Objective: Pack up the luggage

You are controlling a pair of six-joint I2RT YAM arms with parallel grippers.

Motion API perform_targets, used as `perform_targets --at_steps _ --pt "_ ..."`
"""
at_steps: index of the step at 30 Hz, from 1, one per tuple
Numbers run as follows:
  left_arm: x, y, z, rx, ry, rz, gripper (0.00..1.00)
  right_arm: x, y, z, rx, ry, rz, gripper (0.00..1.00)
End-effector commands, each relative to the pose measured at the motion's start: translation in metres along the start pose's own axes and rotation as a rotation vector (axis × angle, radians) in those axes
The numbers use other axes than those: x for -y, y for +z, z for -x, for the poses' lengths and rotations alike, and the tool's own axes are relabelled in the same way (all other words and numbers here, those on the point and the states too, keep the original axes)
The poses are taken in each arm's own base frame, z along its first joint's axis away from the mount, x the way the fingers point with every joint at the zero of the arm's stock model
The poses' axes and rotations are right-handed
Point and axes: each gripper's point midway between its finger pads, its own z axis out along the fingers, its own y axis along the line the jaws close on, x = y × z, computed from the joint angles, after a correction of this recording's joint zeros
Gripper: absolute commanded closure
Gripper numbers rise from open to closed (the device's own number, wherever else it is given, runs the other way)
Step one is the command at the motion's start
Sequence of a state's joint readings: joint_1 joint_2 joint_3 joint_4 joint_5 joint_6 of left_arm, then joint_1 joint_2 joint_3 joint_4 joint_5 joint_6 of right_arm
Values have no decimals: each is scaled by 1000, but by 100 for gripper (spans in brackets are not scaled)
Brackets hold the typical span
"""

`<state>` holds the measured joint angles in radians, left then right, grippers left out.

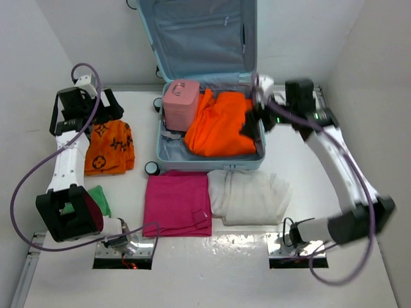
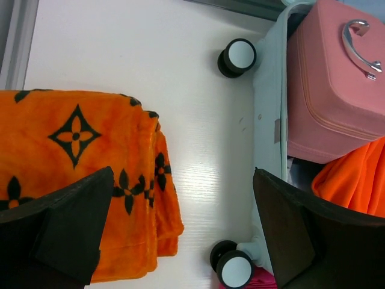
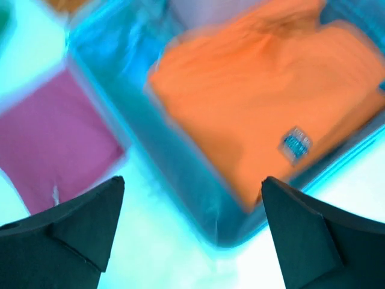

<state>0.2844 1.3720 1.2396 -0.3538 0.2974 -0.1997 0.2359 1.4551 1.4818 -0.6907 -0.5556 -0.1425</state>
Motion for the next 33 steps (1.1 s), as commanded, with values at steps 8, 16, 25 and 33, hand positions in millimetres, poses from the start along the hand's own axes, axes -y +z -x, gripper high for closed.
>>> perform_targets --at_steps 8,16,25,33 --pt "-8 -25 18 85 55 -8 1 -109 -2 -222 -335 -577 45 6" --pt "-17 -45 18 121 80 31 1 -97 11 -285 -409 -692 -85 5" --pt "-22 -48 18 125 96 49 1 -144 18 -304 -436 -698 110 0" --pt "-26 -42 7 97 95 51 1 -168 8 -295 -464 -612 213 0"
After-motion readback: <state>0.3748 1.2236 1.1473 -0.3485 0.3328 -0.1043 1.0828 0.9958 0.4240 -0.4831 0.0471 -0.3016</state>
